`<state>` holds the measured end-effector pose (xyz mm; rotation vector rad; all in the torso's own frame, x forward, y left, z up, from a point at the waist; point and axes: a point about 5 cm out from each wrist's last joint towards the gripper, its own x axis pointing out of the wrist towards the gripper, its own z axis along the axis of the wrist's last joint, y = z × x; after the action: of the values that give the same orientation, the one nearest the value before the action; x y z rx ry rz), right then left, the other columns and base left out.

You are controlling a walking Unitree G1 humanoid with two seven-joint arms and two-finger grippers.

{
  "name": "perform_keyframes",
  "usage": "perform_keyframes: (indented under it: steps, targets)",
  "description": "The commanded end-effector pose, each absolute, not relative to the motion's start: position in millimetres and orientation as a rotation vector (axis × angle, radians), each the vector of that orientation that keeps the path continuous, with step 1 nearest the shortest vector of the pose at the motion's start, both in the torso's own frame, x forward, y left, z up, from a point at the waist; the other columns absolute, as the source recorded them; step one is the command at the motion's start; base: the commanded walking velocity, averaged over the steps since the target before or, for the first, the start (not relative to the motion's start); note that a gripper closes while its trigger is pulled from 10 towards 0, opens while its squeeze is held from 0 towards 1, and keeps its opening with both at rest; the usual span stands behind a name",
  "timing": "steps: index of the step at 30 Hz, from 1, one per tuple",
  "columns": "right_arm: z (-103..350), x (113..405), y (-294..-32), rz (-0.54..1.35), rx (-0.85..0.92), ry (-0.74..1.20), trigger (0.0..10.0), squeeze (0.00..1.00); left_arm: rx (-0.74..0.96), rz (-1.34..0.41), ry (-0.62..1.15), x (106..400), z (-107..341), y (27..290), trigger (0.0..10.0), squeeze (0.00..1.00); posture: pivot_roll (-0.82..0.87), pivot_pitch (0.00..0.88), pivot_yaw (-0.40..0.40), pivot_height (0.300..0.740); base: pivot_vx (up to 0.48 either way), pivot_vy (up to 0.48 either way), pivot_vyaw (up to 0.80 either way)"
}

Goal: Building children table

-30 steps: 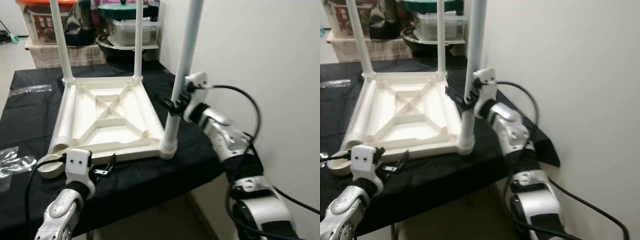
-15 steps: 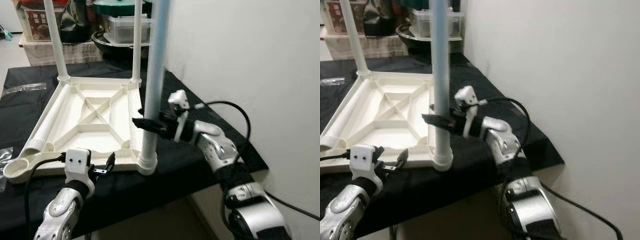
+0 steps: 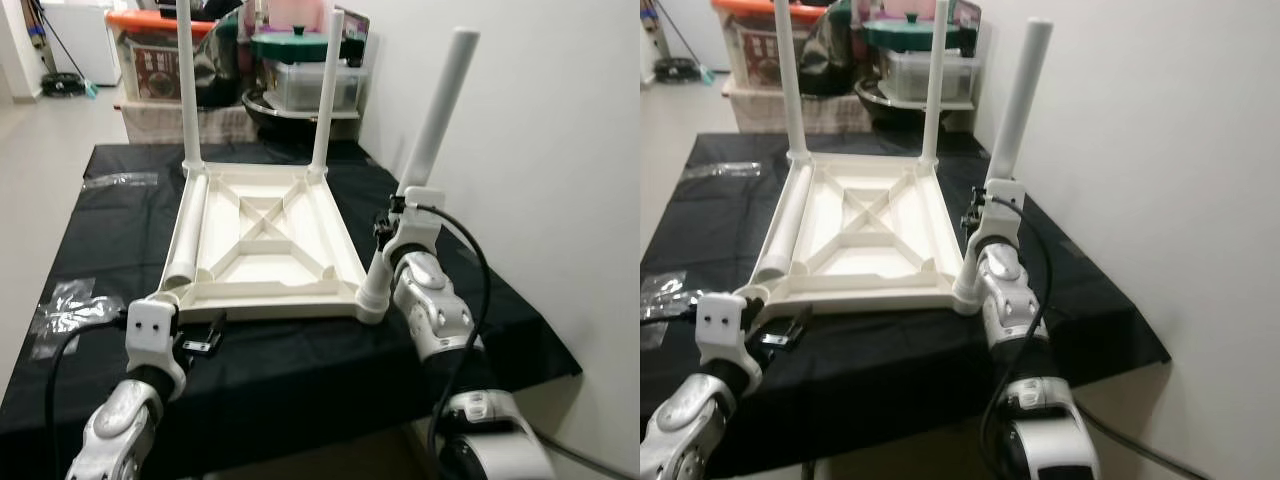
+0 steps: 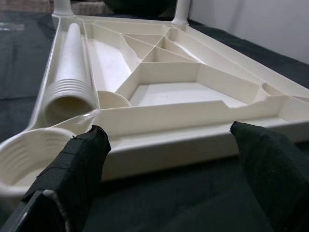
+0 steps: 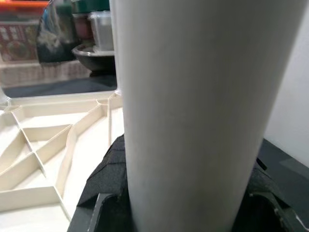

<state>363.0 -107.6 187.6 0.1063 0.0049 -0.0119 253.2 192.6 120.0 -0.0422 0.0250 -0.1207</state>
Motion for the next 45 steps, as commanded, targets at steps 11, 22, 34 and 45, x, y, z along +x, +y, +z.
perform_keyframes:
  steps: [11, 22, 34, 45]
  targets:
    - [232, 342, -66, 1.063, 0.084, -0.161, 10.0, 0.0, -0.045, -0.143, 0.024, 258, 120, 188, 10.0, 0.0, 0.08, 0.0, -0.129, 0.74, 0.0, 0.0, 0.0]
    - [197, 342, -60, 1.226, -0.048, 0.018, 0.0, 0.0, -0.044, -0.125, 0.018, 255, 120, 190, 10.0, 0.0, 0.11, 0.0, -0.147, 0.74, 0.0, 0.0, 0.0]
    - [167, 380, -131, -0.08, 0.007, 0.121, 0.0, 0.0, -0.046, -0.137, 0.018, 256, 121, 187, 10.0, 0.0, 0.09, 0.0, -0.135, 0.74, 0.0, 0.0, 0.0]
    - [214, 358, -68, 0.427, 0.181, -0.107, 10.0, 0.8, -0.056, -0.171, 0.02, 256, 120, 182, 10.0, 0.0, 0.08, 0.0, -0.123, 0.74, 0.0, 0.0, 0.0]
